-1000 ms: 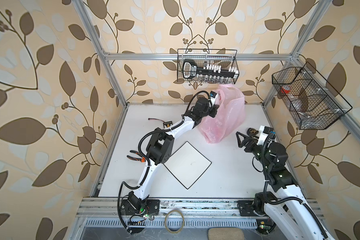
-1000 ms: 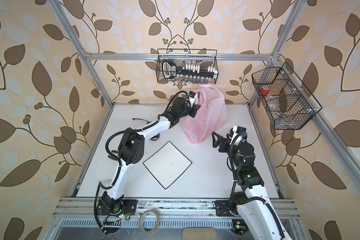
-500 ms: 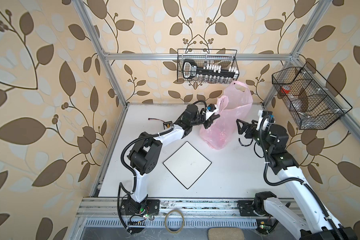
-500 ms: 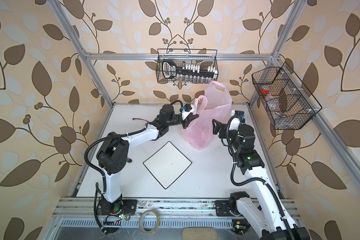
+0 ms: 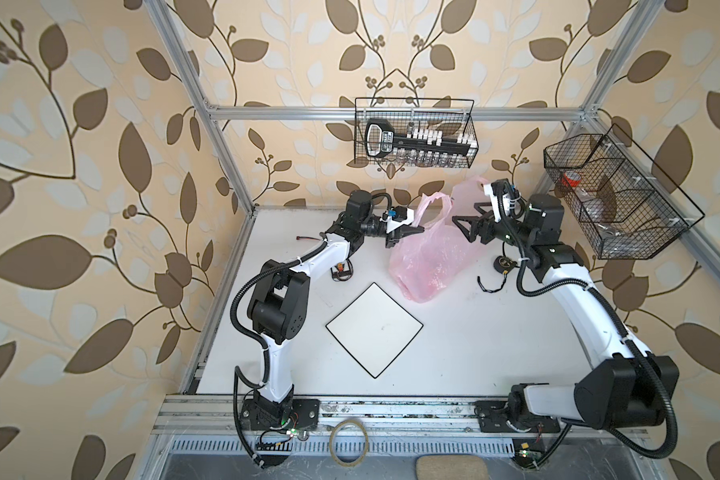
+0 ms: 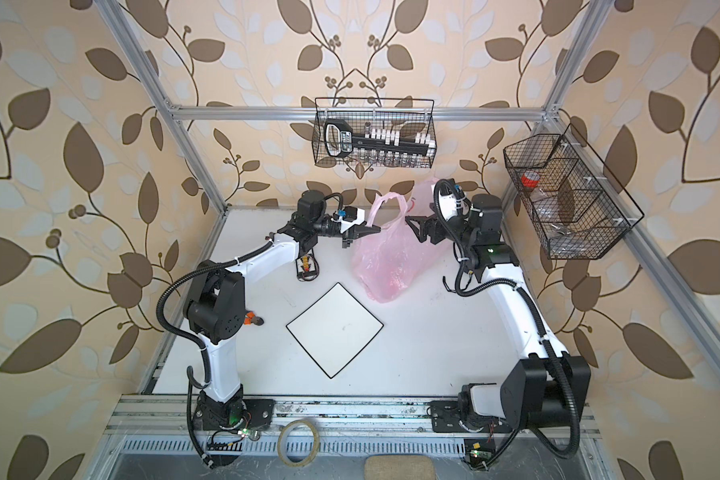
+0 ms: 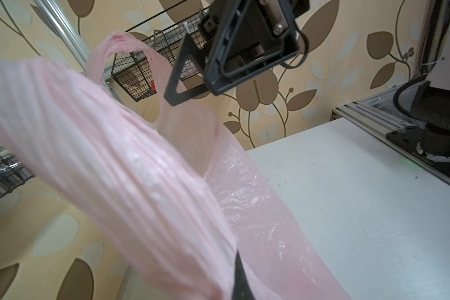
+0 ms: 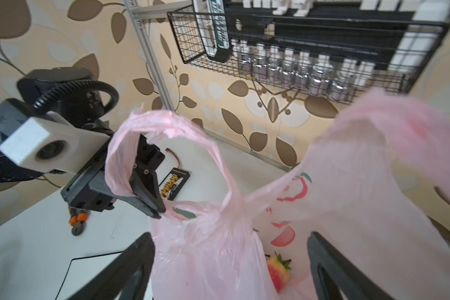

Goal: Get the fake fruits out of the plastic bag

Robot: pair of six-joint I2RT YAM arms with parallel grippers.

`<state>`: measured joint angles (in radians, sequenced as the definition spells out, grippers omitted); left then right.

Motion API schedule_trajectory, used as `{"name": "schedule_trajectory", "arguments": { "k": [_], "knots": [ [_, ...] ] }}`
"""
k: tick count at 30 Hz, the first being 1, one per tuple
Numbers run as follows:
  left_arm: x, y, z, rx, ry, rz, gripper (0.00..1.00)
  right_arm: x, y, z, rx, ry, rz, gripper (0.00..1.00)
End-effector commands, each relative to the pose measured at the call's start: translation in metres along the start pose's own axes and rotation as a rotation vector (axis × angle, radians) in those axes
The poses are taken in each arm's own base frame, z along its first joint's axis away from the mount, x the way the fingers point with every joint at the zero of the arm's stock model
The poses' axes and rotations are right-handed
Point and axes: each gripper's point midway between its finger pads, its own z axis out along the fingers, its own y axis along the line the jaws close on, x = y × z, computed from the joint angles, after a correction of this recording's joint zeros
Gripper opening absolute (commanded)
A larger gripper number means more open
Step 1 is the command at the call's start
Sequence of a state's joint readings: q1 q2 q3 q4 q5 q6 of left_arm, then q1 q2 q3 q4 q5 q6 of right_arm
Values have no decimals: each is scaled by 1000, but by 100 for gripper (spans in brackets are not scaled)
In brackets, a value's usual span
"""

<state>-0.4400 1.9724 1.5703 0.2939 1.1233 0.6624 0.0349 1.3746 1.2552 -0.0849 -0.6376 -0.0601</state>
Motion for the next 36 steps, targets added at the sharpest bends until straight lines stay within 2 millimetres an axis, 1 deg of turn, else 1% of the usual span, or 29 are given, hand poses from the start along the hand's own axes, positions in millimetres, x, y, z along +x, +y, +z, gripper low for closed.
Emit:
{"name": "schedule_trajectory", "arguments": {
  "k": [1,4,7,8,10,14,16,17,18,19,20,21,25,27,29,33,36],
  "knots": [
    [-14,-12,3,72,-41,67,0,-26,26,9,-131,-74,-124,91],
    [-12,-12,4,70,-44,72,0,-29,21,26,-93,-74,-150,92],
    [-12,-12,3,64,-45,81,0,-33,20,38,-98,-64,-146,86],
    [-12,-11,3,61,-44,81,0,-34,21,41,-110,-62,-146,83],
    [-12,-10,3,55,-39,81,0,-32,27,44,-150,-57,-153,72],
    [-12,-9,2,37,-38,88,0,-30,34,47,-178,-33,-149,33],
    [-15,-9,1,24,-45,93,0,-31,37,45,-186,-29,-157,20],
    [-17,-8,1,19,-50,95,3,-29,40,44,-193,-25,-163,14],
    [-20,-8,0,14,-53,97,10,-29,42,42,-200,-21,-168,8],
    [-22,-6,0,3,-53,95,22,-29,44,41,-204,-18,-173,3],
    [-22,-3,-1,-18,-51,92,42,-28,45,39,-205,-15,-178,0],
    [-25,2,-2,-49,-53,84,52,-28,46,37,-201,-13,-181,0],
    [-33,16,-14,-137,-79,31,73,-25,50,27,-160,-18,-193,0],
    [-39,23,-23,-185,-99,-12,90,-23,46,22,-101,-21,-182,0],
    [-45,27,-34,-239,-116,-71,99,-25,42,17,-40,-33,-154,0],
    [-56,36,-61,-403,-131,-243,99,-24,38,12,37,-45,-96,0],
    [-48,42,-83,-572,-60,-403,99,-23,40,11,68,-43,-81,0]
  ]
}}
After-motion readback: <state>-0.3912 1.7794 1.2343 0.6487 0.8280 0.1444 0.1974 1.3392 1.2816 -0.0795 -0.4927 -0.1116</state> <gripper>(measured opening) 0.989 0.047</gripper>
